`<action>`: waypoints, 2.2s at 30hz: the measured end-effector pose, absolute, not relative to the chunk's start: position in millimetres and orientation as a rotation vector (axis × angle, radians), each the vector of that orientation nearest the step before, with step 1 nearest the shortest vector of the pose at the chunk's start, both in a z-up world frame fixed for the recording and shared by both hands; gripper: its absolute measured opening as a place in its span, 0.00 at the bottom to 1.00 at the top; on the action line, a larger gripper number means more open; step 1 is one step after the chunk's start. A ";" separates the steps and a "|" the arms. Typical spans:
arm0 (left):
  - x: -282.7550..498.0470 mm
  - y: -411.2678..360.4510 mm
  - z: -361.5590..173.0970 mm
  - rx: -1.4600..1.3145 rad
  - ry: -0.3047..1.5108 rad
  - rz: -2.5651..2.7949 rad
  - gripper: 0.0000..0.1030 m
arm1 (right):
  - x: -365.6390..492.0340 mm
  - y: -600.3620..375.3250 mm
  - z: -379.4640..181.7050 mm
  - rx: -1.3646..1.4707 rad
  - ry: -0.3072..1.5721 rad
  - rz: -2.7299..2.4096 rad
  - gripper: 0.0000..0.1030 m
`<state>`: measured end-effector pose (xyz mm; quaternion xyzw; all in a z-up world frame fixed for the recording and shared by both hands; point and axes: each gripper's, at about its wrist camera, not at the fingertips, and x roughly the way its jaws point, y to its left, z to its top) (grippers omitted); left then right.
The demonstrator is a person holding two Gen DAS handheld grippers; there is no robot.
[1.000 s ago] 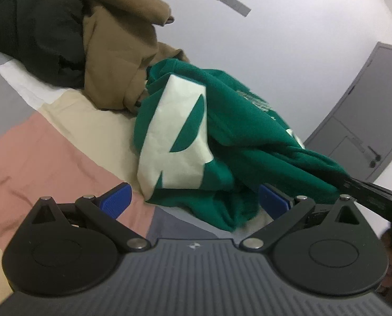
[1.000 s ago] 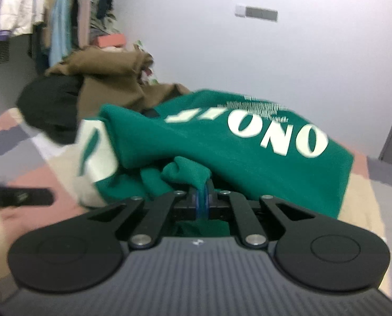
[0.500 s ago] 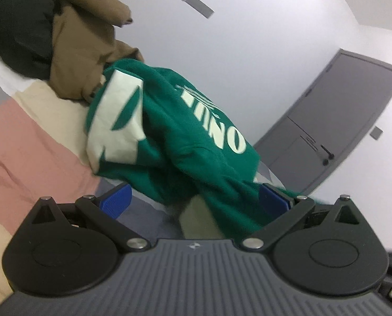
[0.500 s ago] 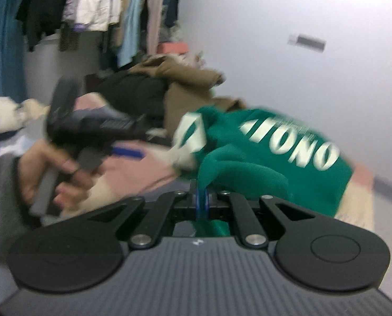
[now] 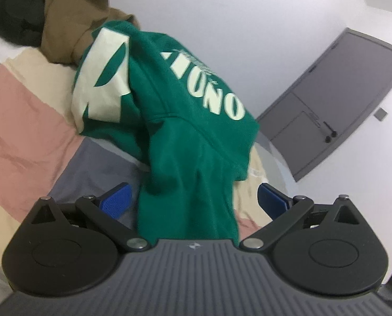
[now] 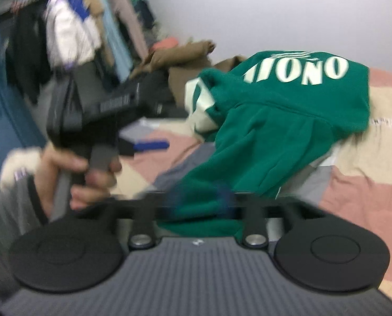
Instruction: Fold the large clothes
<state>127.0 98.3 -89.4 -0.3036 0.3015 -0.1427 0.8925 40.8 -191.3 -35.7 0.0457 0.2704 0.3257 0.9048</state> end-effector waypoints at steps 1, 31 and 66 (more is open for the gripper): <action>131.7 99.3 -92.4 -0.641 0.633 -0.292 0.99 | 41.7 -198.9 -34.6 0.137 0.537 0.667 0.75; 243.5 60.6 -177.5 -0.490 0.800 -0.229 0.71 | 264.4 -247.1 -162.3 0.675 0.721 0.433 0.68; 82.9 23.4 -81.7 -0.526 0.702 -0.708 0.17 | 112.0 -254.9 -40.0 0.337 0.452 0.707 0.16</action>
